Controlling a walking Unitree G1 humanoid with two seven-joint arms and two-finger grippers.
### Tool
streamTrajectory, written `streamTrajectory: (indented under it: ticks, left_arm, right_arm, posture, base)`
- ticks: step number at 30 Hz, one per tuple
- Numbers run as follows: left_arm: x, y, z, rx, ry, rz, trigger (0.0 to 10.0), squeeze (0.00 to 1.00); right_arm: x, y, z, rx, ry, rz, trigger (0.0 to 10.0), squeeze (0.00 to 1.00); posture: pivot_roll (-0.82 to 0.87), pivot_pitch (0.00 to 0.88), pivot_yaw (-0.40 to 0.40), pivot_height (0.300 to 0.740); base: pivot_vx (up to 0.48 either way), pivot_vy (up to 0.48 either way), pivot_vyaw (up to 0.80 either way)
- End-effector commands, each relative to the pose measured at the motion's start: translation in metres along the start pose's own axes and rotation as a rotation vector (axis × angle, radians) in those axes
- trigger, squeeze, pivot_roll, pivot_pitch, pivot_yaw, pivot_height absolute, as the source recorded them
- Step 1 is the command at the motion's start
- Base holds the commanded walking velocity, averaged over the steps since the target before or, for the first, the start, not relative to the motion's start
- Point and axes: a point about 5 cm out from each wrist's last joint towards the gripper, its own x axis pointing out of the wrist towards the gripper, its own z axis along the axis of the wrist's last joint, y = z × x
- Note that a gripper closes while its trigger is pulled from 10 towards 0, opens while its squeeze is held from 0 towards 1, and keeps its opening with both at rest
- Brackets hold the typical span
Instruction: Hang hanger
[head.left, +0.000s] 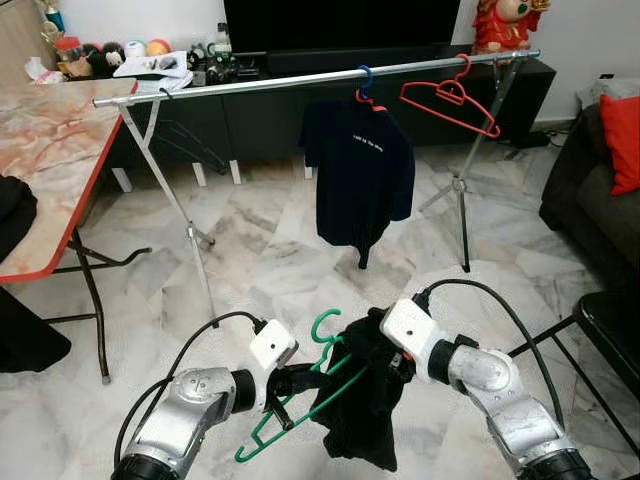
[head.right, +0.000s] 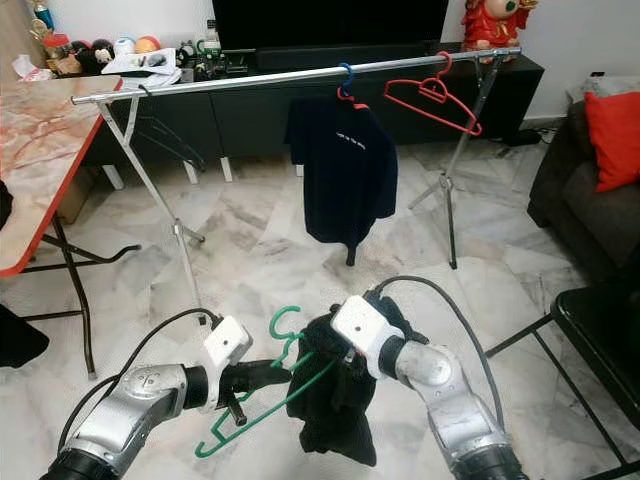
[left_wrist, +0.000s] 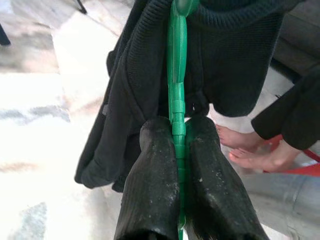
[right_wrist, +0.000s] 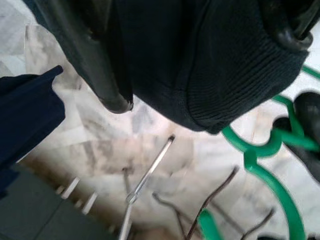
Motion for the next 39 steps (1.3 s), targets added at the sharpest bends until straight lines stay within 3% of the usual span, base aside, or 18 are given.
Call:
streamTrajectory:
  ticks: [1, 9, 12, 14, 16, 23, 24, 25, 26, 31, 34, 39]
  left_arm:
    - [-0.002, 0.002, 0.016, 0.032, -0.065, -0.002, 10.0, 0.0]
    - [-0.004, 0.001, 0.015, 0.028, -0.059, -0.005, 10.0, 0.0]
    - [-0.004, 0.002, 0.015, 0.026, -0.059, -0.002, 10.0, 0.0]
    - [-0.005, 0.003, 0.015, 0.026, -0.058, 0.002, 10.0, 0.0]
    - [-0.007, 0.006, 0.014, 0.024, -0.052, 0.016, 10.0, 0.0]
    - [-0.006, 0.006, 0.015, 0.021, -0.057, 0.013, 10.0, 0.0]
    - [-0.006, 0.005, 0.016, 0.021, -0.06, 0.007, 10.0, 0.0]
    - [-0.006, 0.005, 0.016, 0.021, -0.06, 0.006, 10.0, 0.0]
    - [-0.006, 0.005, 0.017, 0.023, -0.059, 0.001, 10.0, 0.0]
    - [-0.009, 0.006, 0.016, 0.036, -0.045, -0.013, 10.0, 0.0]
    - [-0.012, 0.002, 0.01, 0.066, -0.009, -0.056, 10.0, 0.0]
    - [-0.015, -0.004, 0.006, 0.11, 0.033, -0.137, 10.0, 0.0]
  right_arm:
    - [0.0, 0.011, -0.01, 0.016, 0.06, 0.065, 10.0, 1.0]
    - [-0.003, 0.017, -0.016, 0.025, 0.1, 0.126, 10.0, 1.0]
    - [-0.004, 0.013, -0.017, 0.022, 0.113, 0.092, 10.0, 1.0]
    - [-0.006, 0.007, -0.01, 0.024, 0.063, 0.06, 10.0, 1.0]
    - [-0.012, 0.001, 0.0, 0.084, -0.013, 0.046, 10.0, 1.0]
    - [-0.017, 0.012, -0.009, 0.061, 0.029, 0.109, 10.0, 1.0]
    - [-0.017, 0.015, -0.008, 0.06, 0.021, 0.127, 10.0, 0.69]
    - [-0.017, 0.017, -0.007, 0.056, 0.012, 0.137, 10.0, 0.69]
    - [-0.017, 0.015, -0.002, 0.06, -0.013, 0.123, 10.0, 0.0]
    - [-0.023, -0.001, 0.006, 0.07, -0.05, 0.041, 10.0, 0.0]
    - [-0.037, -0.026, 0.013, 0.024, -0.081, -0.034, 10.0, 0.0]
    - [-0.045, -0.033, 0.018, -0.049, -0.075, 0.074, 10.0, 0.0]
  posture:
    - [0.0, 0.096, 0.021, 0.74]
    - [0.0, 0.106, 0.026, 0.74]
    - [0.0, 0.114, 0.028, 0.74]
    - [0.0, 0.119, 0.03, 0.74]
    - [-0.01, 0.129, 0.034, 0.74]
    - [-0.01, 0.135, 0.034, 0.74]
    - [-0.01, 0.135, 0.035, 0.74]
    - [-0.01, 0.135, 0.035, 0.74]
    - [-0.01, 0.135, 0.035, 0.74]
    - [-0.01, 0.136, 0.037, 0.74]
    - [-0.02, 0.136, 0.033, 0.74]
    - [-0.02, 0.139, 0.032, 0.74]
  base:
    - [0.0, 0.0, 0.0]
    - [0.0, 0.0, 0.0]
    - [0.0, 0.0, 0.0]
    - [0.0, 0.0, 0.0]
    - [0.0, 0.0, 0.0]
    - [0.0, 0.0, 0.0]
    - [0.0, 0.0, 0.0]
    - [0.0, 0.0, 0.0]
    - [0.0, 0.0, 0.0]
    - [0.0, 0.0, 0.0]
    - [0.0, 0.0, 0.0]
    - [0.0, 0.0, 0.0]
